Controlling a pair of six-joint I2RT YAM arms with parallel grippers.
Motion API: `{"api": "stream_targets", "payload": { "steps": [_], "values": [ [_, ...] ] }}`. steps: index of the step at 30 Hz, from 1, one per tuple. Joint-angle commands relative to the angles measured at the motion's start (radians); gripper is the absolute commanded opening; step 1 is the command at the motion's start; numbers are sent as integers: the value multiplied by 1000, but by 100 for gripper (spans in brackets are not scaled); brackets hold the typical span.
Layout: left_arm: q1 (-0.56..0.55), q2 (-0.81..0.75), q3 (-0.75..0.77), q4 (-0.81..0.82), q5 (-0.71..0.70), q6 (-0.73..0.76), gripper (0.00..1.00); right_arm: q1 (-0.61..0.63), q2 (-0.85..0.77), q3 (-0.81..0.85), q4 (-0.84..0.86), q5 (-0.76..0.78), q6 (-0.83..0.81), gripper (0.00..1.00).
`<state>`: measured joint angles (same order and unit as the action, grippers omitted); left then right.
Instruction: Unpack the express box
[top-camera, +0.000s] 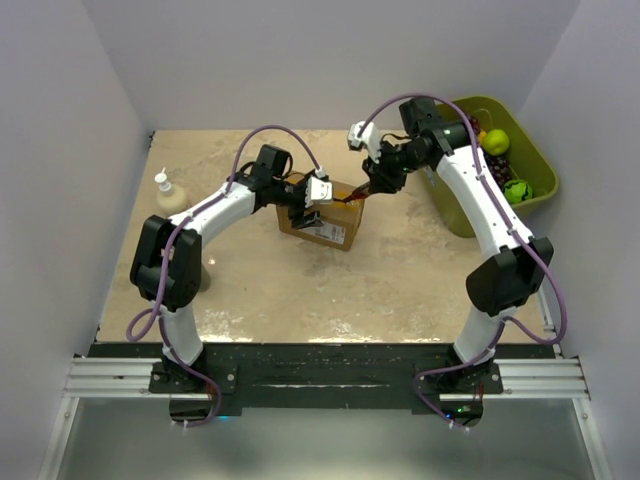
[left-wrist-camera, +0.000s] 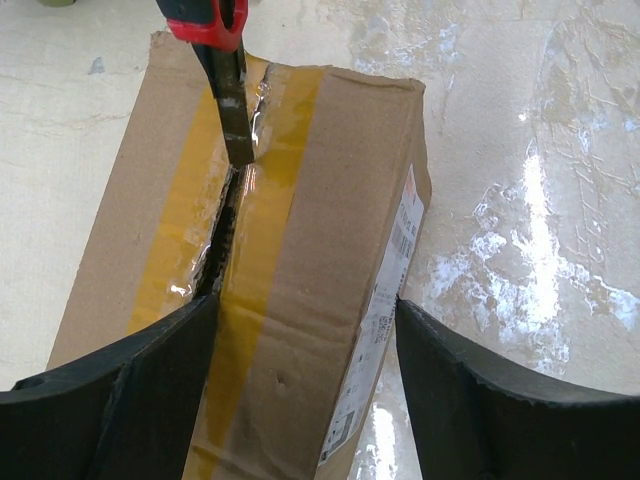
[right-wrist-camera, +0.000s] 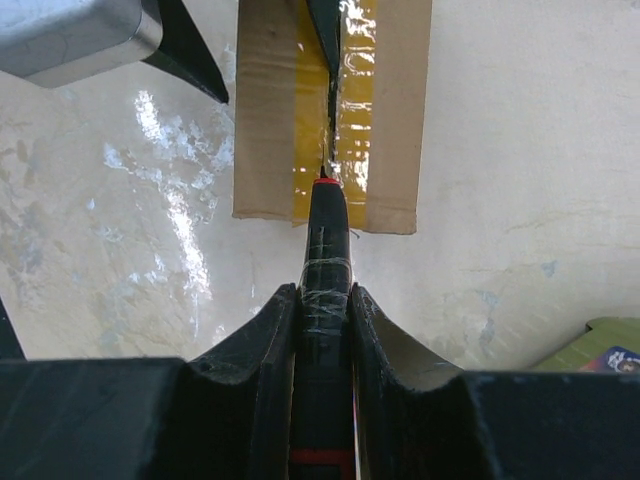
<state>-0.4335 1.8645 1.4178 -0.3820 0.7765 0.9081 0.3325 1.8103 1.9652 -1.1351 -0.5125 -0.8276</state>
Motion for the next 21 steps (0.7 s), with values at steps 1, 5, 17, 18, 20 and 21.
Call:
{"api": "stream_targets", "payload": {
  "steps": [1, 5, 17, 18, 20, 21],
  "values": [
    [4, 2, -25, -54, -52, -41, 75, -12, -71, -38, 14, 94, -4, 0],
    [4, 2, -22, -51, -51, -48, 75, -30, -71, -19, 43, 35, 50, 0],
    [4, 2, -22, -46, -66, -54, 75, -32, -34, 37, -43, 94, 4, 0],
    [4, 4, -20, -37, -71, -61, 75, -30, -35, 44, -75, 97, -5, 0],
    [4, 5, -19, -29, -79, -74, 74, -33, -37, 41, -94, 100, -10, 0],
    [4, 7, -17, -25, -79, -75, 74, -33, -40, 37, -112, 107, -14, 0]
  ]
}}
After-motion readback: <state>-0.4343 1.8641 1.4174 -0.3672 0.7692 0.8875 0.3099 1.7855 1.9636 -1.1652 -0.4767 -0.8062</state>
